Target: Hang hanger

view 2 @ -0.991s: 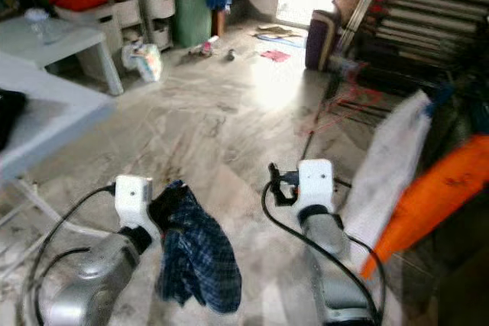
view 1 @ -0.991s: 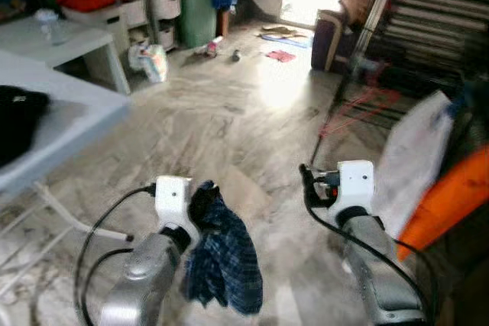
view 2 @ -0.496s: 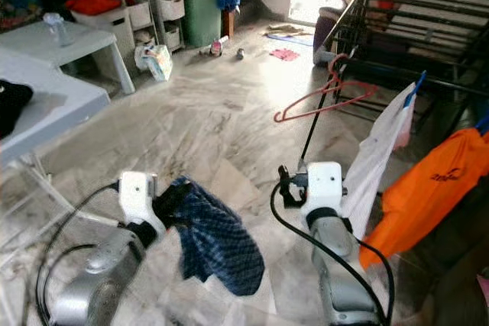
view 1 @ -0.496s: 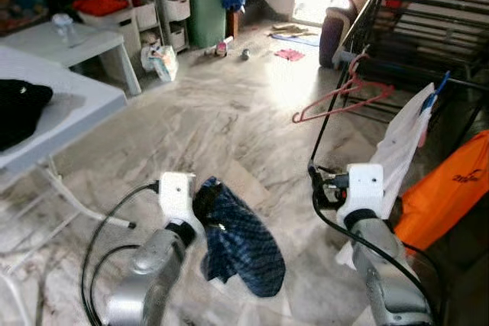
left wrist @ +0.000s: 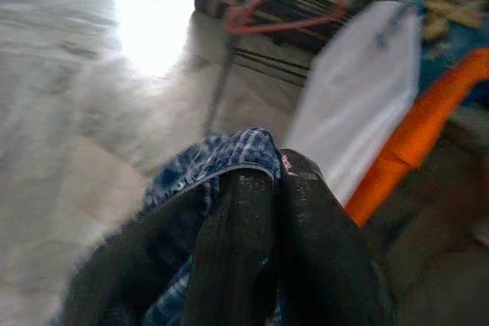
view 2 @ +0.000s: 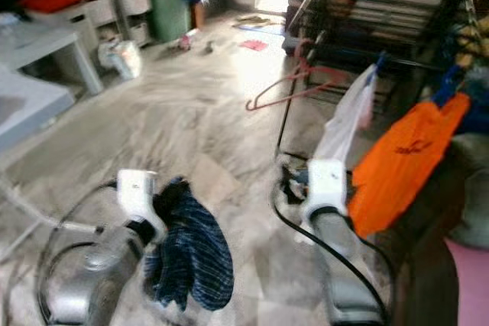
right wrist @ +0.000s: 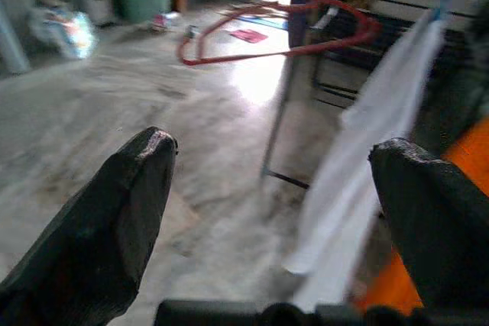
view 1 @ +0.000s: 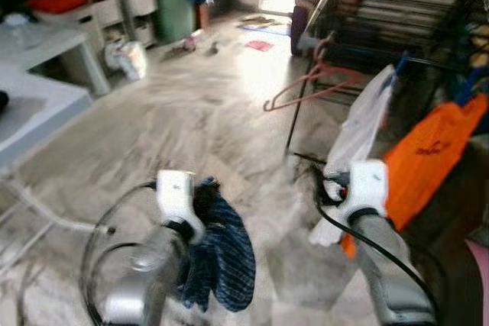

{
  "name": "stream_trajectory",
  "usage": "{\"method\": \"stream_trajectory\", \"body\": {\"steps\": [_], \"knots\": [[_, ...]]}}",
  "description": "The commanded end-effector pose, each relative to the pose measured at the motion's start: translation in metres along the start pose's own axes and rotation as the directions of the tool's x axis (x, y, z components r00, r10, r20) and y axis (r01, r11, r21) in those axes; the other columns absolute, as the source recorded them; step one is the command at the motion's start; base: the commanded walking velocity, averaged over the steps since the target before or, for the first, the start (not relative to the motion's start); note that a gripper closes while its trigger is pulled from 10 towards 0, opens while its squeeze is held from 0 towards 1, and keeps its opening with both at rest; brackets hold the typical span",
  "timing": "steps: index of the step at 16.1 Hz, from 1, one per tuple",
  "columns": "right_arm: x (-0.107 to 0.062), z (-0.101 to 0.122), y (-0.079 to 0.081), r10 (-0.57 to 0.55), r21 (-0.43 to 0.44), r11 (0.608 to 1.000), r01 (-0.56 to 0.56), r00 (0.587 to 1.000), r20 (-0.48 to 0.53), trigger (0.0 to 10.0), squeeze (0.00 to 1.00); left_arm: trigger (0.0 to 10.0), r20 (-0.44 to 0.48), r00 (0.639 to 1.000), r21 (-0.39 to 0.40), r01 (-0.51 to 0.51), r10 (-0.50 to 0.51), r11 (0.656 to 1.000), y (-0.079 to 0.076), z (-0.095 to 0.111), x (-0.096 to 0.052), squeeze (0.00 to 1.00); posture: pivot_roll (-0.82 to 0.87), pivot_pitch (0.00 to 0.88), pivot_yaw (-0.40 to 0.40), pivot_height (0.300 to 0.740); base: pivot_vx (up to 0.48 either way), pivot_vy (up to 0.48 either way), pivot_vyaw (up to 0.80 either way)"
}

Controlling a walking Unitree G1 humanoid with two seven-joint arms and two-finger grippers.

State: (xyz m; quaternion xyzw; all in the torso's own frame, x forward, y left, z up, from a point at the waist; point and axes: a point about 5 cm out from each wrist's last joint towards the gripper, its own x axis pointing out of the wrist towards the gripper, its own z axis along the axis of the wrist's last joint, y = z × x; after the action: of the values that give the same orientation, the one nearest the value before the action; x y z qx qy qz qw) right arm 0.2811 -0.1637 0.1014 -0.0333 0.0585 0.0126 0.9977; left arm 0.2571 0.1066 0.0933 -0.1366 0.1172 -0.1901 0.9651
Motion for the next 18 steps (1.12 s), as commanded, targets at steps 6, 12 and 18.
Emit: {"method": "stream_trajectory", "body": {"steps": [6,12,18], "knots": [[0.002,0.002,0.006,0.013,0.006,1.0,-0.013,1.0,0.004,10.0,0.0,10.0,-0.015,1.0,0.016,-0.007,0.008,1.0,0.005,0.001,-0.002,0.0,-0.01,0.0,-0.027,0.74,0.0,0.48,-0.8],[0.006,0.002,0.009,0.016,0.009,1.0,-0.016,1.0,-0.004,10.0,0.0,10.0,-0.02,1.0,0.055,0.004,-0.003,0.998,0.001,0.001,-0.002,0.0,-0.01,0.026,-0.019,0.74,0.0,0.24,-0.53],[0.013,0.014,0.012,0.028,0.003,1.0,-0.028,0.999,0.037,10.0,0.0,10.0,0.026,0.999,0.138,-0.028,0.025,0.99,-0.001,0.011,0.002,0.0,-0.02,0.041,-0.007,0.74,0.0,0.0,0.0]]}}
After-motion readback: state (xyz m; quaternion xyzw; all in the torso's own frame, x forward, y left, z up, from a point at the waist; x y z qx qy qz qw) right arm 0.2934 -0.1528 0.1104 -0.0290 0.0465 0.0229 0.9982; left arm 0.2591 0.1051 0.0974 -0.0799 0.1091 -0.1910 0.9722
